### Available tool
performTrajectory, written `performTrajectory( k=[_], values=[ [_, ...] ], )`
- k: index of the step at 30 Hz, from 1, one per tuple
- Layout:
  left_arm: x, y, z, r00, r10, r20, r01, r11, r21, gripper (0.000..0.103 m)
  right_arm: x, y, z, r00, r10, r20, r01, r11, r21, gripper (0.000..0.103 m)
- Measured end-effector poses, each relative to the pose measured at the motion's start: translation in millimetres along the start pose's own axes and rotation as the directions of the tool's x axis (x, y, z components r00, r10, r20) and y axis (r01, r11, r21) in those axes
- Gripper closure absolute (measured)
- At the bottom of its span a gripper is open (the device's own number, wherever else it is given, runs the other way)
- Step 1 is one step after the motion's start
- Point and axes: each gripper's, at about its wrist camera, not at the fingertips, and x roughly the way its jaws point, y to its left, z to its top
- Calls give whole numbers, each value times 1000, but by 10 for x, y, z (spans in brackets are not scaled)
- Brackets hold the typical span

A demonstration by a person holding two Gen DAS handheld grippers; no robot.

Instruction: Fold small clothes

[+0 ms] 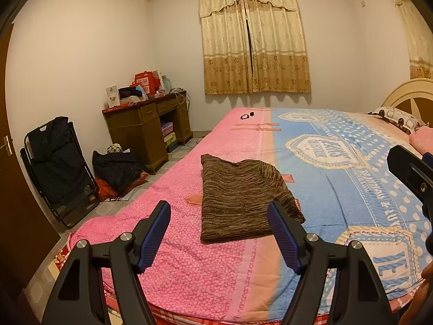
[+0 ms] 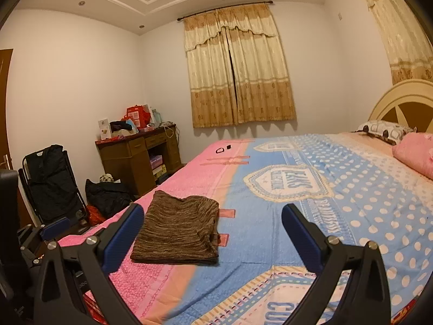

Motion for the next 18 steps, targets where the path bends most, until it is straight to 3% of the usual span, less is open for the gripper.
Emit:
performTrajectory(
  k=[18],
  values=[
    [108,31,-29,998,56,-19,-57,998,-27,28,-11,-3,-62,1000,-6,-3,6,1000,-12,0]
  ],
)
